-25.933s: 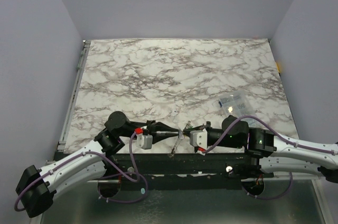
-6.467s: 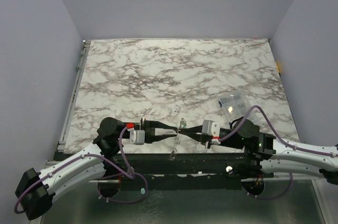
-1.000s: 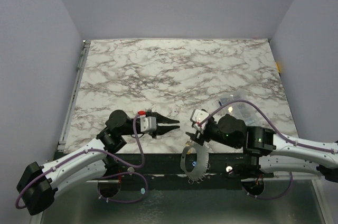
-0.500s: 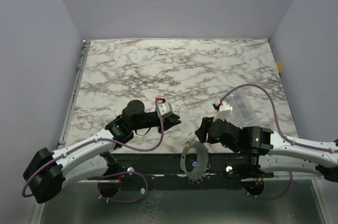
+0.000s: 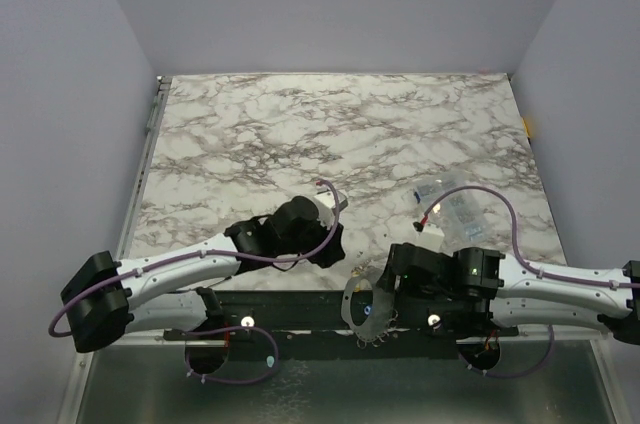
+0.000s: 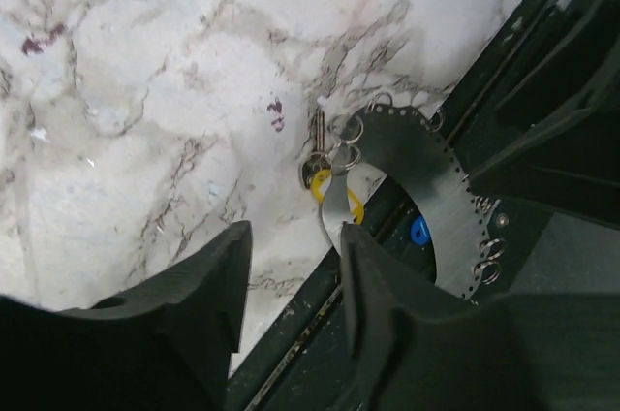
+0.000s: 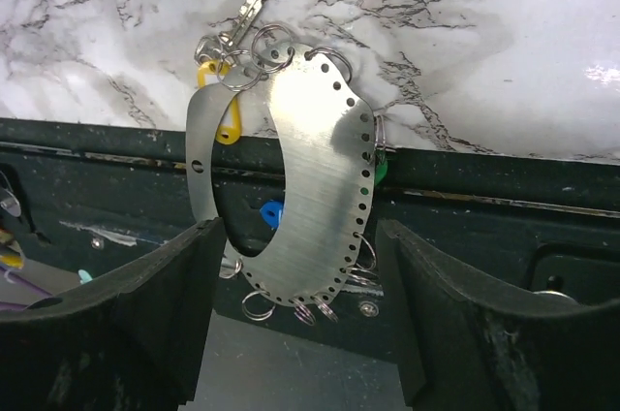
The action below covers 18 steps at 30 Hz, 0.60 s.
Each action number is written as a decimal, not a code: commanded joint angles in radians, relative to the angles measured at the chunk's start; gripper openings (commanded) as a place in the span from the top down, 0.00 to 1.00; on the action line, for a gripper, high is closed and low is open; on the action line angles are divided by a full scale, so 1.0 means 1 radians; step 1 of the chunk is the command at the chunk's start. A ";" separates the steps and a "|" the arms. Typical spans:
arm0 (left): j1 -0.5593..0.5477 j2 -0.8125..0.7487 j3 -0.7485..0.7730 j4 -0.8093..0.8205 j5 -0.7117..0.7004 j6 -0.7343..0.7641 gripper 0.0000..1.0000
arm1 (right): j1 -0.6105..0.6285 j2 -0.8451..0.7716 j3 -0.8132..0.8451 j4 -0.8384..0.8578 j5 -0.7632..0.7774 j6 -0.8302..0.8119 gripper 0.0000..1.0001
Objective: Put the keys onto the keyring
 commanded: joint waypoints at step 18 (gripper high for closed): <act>-0.365 0.477 0.232 -0.226 -0.439 -0.558 0.35 | 0.002 -0.191 0.196 -0.338 0.453 0.101 0.19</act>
